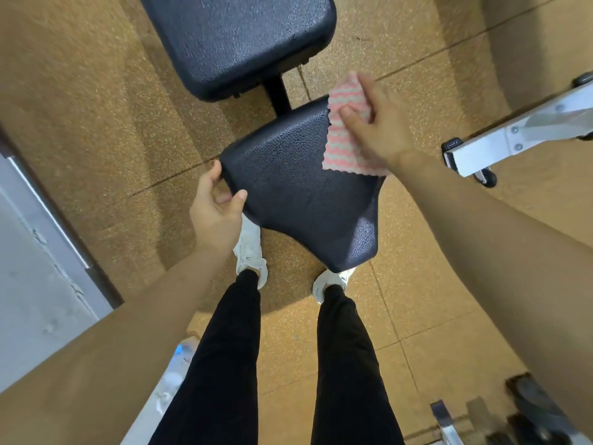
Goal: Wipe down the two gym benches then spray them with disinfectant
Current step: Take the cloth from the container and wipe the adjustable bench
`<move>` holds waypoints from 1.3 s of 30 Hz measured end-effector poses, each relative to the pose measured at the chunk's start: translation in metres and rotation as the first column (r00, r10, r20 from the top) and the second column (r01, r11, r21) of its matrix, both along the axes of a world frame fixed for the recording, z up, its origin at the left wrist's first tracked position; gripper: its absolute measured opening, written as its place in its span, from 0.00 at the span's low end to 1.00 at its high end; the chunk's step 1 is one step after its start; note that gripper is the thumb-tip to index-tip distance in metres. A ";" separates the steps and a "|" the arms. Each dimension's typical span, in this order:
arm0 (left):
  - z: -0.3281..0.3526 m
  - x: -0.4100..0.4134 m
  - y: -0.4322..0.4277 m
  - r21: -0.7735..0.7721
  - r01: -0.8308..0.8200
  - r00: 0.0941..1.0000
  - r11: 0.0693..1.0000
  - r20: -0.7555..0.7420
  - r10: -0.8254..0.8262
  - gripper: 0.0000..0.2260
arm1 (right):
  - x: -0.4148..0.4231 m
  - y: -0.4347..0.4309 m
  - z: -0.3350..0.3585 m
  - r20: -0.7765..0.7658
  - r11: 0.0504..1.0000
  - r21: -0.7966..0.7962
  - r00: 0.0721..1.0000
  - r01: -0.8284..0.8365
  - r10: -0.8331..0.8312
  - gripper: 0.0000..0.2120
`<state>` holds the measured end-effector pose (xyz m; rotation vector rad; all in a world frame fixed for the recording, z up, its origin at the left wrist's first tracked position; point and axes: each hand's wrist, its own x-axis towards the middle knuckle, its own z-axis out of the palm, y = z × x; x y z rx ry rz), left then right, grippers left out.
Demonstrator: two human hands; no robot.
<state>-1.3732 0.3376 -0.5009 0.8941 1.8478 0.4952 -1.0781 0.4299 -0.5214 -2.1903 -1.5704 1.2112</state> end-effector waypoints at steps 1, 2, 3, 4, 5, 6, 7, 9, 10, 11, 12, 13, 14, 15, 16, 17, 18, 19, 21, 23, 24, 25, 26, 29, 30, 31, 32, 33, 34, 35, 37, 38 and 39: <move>0.000 0.002 -0.001 -0.005 -0.023 1.000 1.000 0.000 0.023 0.28 | -0.001 0.011 0.001 0.018 0.997 -0.009 0.997 -0.077 0.077 0.31; 0.000 0.003 -0.001 -0.009 -0.039 0.999 0.999 -0.002 0.039 0.28 | -0.005 0.021 0.001 0.055 0.987 -0.022 0.985 -0.161 0.162 0.29; 0.000 0.004 -0.001 -0.013 -0.052 0.999 0.999 -0.001 0.052 0.28 | -0.011 0.031 0.002 0.112 0.968 -0.048 0.961 -0.248 0.252 0.28; 0.000 0.004 0.000 -0.017 -0.063 0.998 0.998 0.003 0.063 0.27 | -0.019 0.038 0.004 0.184 0.938 -0.089 0.920 -0.334 0.345 0.27; 0.001 0.004 0.000 -0.020 -0.071 0.997 0.997 0.011 0.071 0.27 | -0.028 0.043 0.005 0.252 0.902 -0.136 0.866 -0.411 0.432 0.28; 0.001 0.003 0.001 -0.016 -0.072 0.997 0.997 0.021 0.072 0.27 | -0.039 0.047 0.006 0.297 0.864 -0.176 0.812 -0.471 0.503 0.28; 0.002 0.002 0.001 -0.004 -0.066 0.997 0.998 0.030 0.066 0.27 | -0.050 0.049 0.006 0.310 0.834 -0.202 0.774 -0.514 0.552 0.28; 0.002 0.001 0.001 0.026 -0.056 0.997 0.998 0.048 0.054 0.26 | -0.075 0.048 0.007 0.284 0.795 -0.211 0.743 -0.569 0.607 0.28; 0.003 0.000 0.002 0.031 -0.063 0.996 0.998 0.060 0.062 0.25 | -0.088 0.046 0.007 0.270 0.776 -0.203 0.728 -0.597 0.630 0.27; 0.003 -0.001 0.004 0.023 -0.076 0.994 0.997 0.074 0.074 0.25 | -0.101 0.043 0.006 0.261 0.755 -0.195 0.709 -0.626 0.655 0.27; 0.003 -0.005 0.005 0.007 -0.092 0.992 0.996 0.091 0.091 0.24 | -0.114 0.039 0.004 0.256 0.730 -0.190 0.685 -0.657 0.683 0.26; 0.003 -0.008 0.006 -0.015 -0.108 0.987 0.994 0.119 0.109 0.24 | -0.125 0.036 0.003 0.257 0.705 -0.185 0.659 -0.685 0.707 0.26; 0.003 -0.009 0.007 -0.045 -0.124 0.980 0.991 0.153 0.130 0.22 | -0.132 0.033 0.003 0.262 0.681 -0.179 0.633 -0.710 0.729 0.27; 0.003 -0.013 0.007 -0.081 -0.151 0.970 0.985 0.180 0.163 0.20 | -0.139 0.030 0.002 0.265 0.652 -0.175 0.603 -0.738 0.753 0.28; 0.002 -0.017 0.006 -0.117 -0.181 0.960 0.977 0.197 0.201 0.18 | -0.146 0.027 0.002 0.265 0.626 -0.169 0.576 -0.762 0.773 0.28; 0.003 -0.020 0.004 -0.146 -0.207 0.949 0.967 0.211 0.235 0.17 | -0.151 0.024 0.001 0.269 0.606 -0.162 0.556 -0.778 0.786 0.28; 0.003 -0.022 0.000 -0.169 -0.227 0.938 0.959 0.225 0.262 0.16 | -0.156 0.021 0.002 0.274 0.590 -0.153 0.540 -0.792 0.796 0.28; 0.004 -0.024 -0.003 -0.188 -0.243 0.928 0.952 0.240 0.285 0.16 | -0.160 0.019 0.003 0.277 0.576 -0.146 0.526 -0.804 0.804 0.27; 0.007 -0.024 -0.008 -0.213 -0.265 0.912 0.940 0.261 0.316 0.16 | -0.167 0.012 0.003 0.271 0.546 -0.136 0.499 -0.827 0.823 0.27; 0.009 -0.026 -0.009 -0.214 -0.283 0.909 0.935 0.253 0.333 0.14 | -0.173 0.004 0.002 0.278 0.503 -0.115 0.459 -0.856 0.844 0.26; 0.009 -0.027 -0.009 -0.210 -0.303 0.909 0.929 0.230 0.349 0.13 | -0.174 0.001 0.001 0.287 0.479 -0.103 0.435 -0.872 0.853 0.25; 0.008 -0.029 -0.010 -0.198 -0.331 0.909 0.923 0.196 0.368 0.13 | -0.175 0.001 0.001 0.293 0.457 -0.096 0.413 -0.885 0.862 0.25; 0.007 -0.032 -0.010 -0.180 -0.352 0.912 0.918 0.154 0.380 0.13 | -0.175 0.004 0.002 0.292 0.441 -0.098 0.398 -0.892 0.870 0.25; 0.006 -0.035 -0.009 -0.127 -0.332 0.938 0.934 0.057 0.342 0.13 | -0.170 0.024 0.006 0.240 0.473 -0.163 0.430 -0.866 0.870 0.30; 0.006 -0.034 -0.007 -0.111 -0.293 0.953 0.950 0.051 0.300 0.13 | -0.164 0.033 0.006 0.226 0.504 -0.190 0.462 -0.843 0.858 0.31; 0.007 -0.032 -0.006 -0.090 -0.238 0.969 0.967 0.048 0.243 0.13 | -0.156 0.041 0.005 0.220 0.533 -0.209 0.492 -0.820 0.842 0.31; 0.007 -0.029 -0.003 -0.060 -0.167 0.985 0.984 0.038 0.169 0.14 | -0.146 0.048 0.005 0.216 0.559 -0.228 0.518 -0.797 0.828 0.31; 0.008 -0.026 0.000 -0.021 -0.087 0.996 0.996 0.017 0.088 0.15 | -0.134 0.052 0.005 0.221 0.580 -0.235 0.538 -0.780 0.813 0.30; 0.008 -0.023 0.003 0.024 -0.009 1.000 1.000 -0.009 0.009 0.16 | -0.120 0.055 0.005 0.230 0.602 -0.232 0.558 -0.764 0.797 0.29; 0.007 -0.018 0.006 0.065 0.060 0.998 0.996 -0.040 -0.058 0.17 | -0.107 0.057 0.006 0.246 0.621 -0.221 0.573 -0.752 0.782 0.28; 0.006 -0.004 0.009 0.092 0.164 0.983 0.982 -0.099 -0.155 0.20 | -0.077 0.059 0.007 0.297 0.655 -0.220 0.590 -0.723 0.751 0.29; 0.006 -0.002 0.008 0.078 0.184 0.977 0.980 -0.126 -0.173 0.22 | -0.069 0.061 0.007 0.324 0.668 -0.224 0.592 -0.710 0.738 0.31; 0.007 0.002 0.007 0.062 0.194 0.973 0.979 -0.142 -0.184 0.24 | -0.059 0.062 0.005 0.347 0.689 -0.230 0.603 -0.687 0.718 0.32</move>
